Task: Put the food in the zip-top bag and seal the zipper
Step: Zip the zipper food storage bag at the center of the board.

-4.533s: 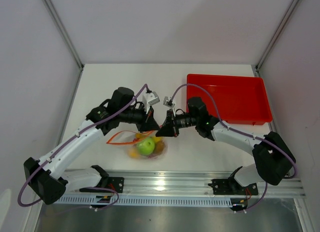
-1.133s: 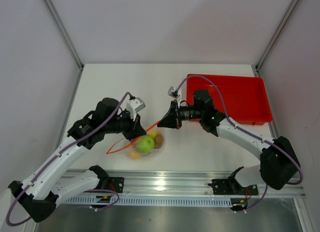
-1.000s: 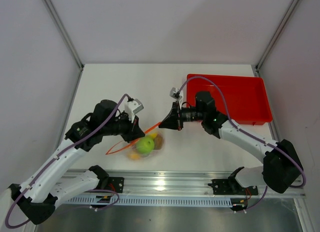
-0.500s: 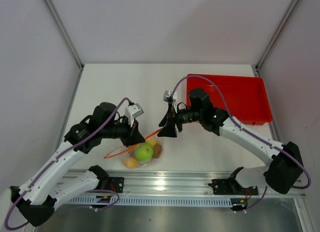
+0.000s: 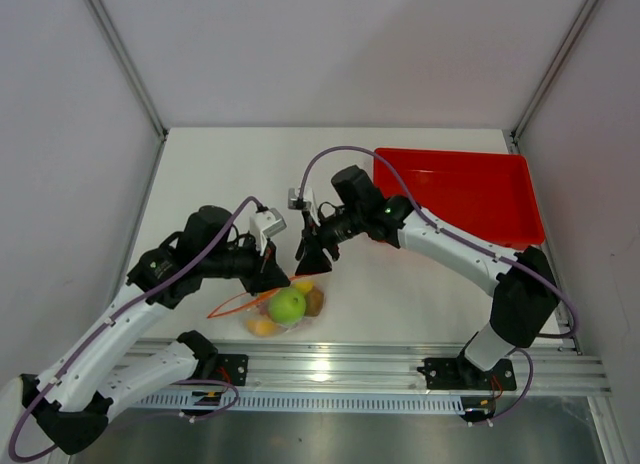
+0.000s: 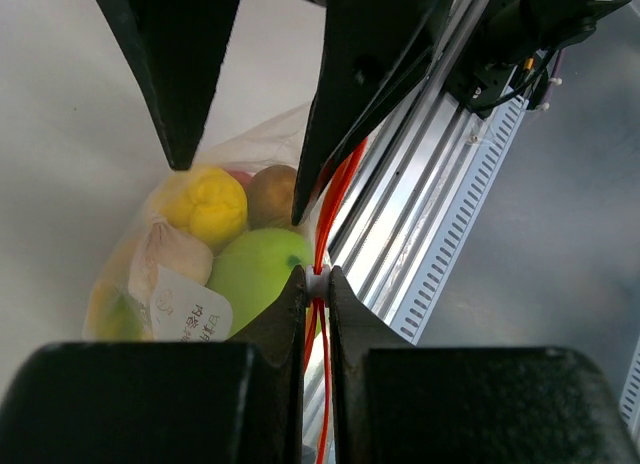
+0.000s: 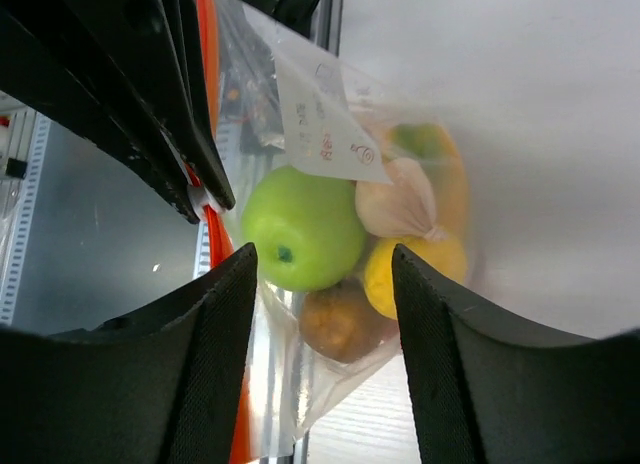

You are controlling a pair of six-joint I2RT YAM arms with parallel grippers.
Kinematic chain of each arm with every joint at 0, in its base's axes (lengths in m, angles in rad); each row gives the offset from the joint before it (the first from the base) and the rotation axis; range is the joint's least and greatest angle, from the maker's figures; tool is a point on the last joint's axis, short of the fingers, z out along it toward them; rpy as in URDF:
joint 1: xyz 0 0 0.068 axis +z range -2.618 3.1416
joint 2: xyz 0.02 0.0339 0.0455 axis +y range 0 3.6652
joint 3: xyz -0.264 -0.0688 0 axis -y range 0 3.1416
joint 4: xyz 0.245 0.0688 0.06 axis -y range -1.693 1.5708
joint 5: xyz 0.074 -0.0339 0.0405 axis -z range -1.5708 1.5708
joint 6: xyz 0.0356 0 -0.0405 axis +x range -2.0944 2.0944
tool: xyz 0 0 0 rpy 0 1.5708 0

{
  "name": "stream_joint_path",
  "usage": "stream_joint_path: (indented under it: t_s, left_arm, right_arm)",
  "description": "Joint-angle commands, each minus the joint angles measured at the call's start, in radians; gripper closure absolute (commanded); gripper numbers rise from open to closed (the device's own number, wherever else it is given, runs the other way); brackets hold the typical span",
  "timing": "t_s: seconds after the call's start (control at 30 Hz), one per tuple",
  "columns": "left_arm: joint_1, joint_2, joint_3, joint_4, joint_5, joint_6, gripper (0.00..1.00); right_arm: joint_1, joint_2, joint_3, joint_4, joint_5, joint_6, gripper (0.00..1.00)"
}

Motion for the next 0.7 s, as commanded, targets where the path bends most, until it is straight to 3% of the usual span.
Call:
stream_joint_path:
  t_s: [0.0,0.23,0.47,0.67]
  left_arm:
    - [-0.004,-0.02,0.002,0.011,0.01,0.015,0.99]
    - [-0.004,-0.013,0.002,0.006,0.01,0.023,0.99]
    - [-0.005,-0.008,-0.009,0.017,0.008,0.02,1.0]
    - [-0.005,-0.005,-0.016,0.022,0.008,0.018,1.0]
  right_arm:
    - [0.018,0.003,0.036,-0.048,-0.059,-0.048,0.44]
    - [0.021,-0.023,-0.007,-0.012,-0.06,-0.022,0.49]
    - [0.021,-0.074,-0.024,0.09,0.089,0.072,0.39]
    - [0.023,-0.095,-0.007,0.101,0.05,0.082,0.39]
